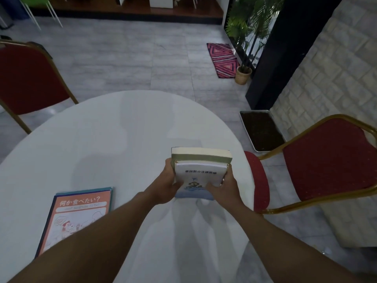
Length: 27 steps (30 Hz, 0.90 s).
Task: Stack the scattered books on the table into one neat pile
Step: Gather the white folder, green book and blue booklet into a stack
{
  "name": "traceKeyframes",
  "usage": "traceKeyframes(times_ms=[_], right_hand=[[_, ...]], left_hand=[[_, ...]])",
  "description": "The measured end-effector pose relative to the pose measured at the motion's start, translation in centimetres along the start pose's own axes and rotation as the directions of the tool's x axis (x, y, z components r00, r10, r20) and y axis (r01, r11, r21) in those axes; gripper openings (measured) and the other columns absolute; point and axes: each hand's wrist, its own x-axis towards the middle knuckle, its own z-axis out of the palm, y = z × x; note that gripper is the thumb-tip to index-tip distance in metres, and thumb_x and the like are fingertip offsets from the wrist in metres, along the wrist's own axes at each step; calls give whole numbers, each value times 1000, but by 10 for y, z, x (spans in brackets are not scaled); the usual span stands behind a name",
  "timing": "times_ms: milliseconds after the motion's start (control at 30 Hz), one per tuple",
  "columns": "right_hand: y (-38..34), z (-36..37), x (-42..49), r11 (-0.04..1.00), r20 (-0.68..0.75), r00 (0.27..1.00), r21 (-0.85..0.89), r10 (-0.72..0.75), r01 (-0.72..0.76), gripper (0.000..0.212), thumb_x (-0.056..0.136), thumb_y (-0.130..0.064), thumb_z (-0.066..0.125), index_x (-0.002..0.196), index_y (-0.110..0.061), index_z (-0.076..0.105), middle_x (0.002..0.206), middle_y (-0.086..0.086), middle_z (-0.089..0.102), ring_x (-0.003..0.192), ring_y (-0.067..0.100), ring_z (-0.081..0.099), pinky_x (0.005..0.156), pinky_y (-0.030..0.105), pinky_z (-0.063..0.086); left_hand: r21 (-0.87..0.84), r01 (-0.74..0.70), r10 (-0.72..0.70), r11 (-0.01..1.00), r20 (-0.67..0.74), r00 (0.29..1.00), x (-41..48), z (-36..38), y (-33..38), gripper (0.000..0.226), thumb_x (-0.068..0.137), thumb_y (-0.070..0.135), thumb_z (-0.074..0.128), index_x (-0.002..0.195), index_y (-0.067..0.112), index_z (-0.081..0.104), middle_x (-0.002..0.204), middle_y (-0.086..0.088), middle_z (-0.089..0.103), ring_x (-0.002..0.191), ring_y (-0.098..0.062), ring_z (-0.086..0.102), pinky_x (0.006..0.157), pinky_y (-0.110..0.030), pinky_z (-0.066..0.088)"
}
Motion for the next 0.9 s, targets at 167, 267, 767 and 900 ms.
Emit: traceKeyframes(times_ms=[167,267,767,900], right_hand=[[-10,8,-4,996,71,993,-13,90,-89,57,66,-15,82,114,-29,54,100,-9,71,89,7,71,73,29,59],[-12,26,-12,980,140,970,-3,199,-200,61,70,-20,87,122,-20,53,109,2,72,97,20,71,87,44,60],[2,121,-80,902,151,892,-151,425,-404,35,80,-21,82,111,-7,74,107,9,77,93,22,73,84,38,59],[-3,122,-77,849,110,891,-374,440,-373,46,79,-39,78,114,-10,72,114,11,72,110,30,65,93,45,55]], left_hand=[[4,55,-55,998,-6,998,-16,-19,-4,63,83,5,61,140,13,36,133,-3,45,126,-19,45,108,-37,44],[117,222,-225,968,14,974,-35,-25,-17,50,90,19,61,136,12,41,121,-4,46,119,-21,36,108,-45,41],[192,619,-637,762,44,770,-113,-16,-91,52,94,37,59,128,0,51,132,-24,53,125,-36,51,101,-38,47],[249,634,-658,733,19,753,-114,-12,-90,56,96,44,52,133,3,46,137,-24,44,130,-37,43,109,-38,37]])
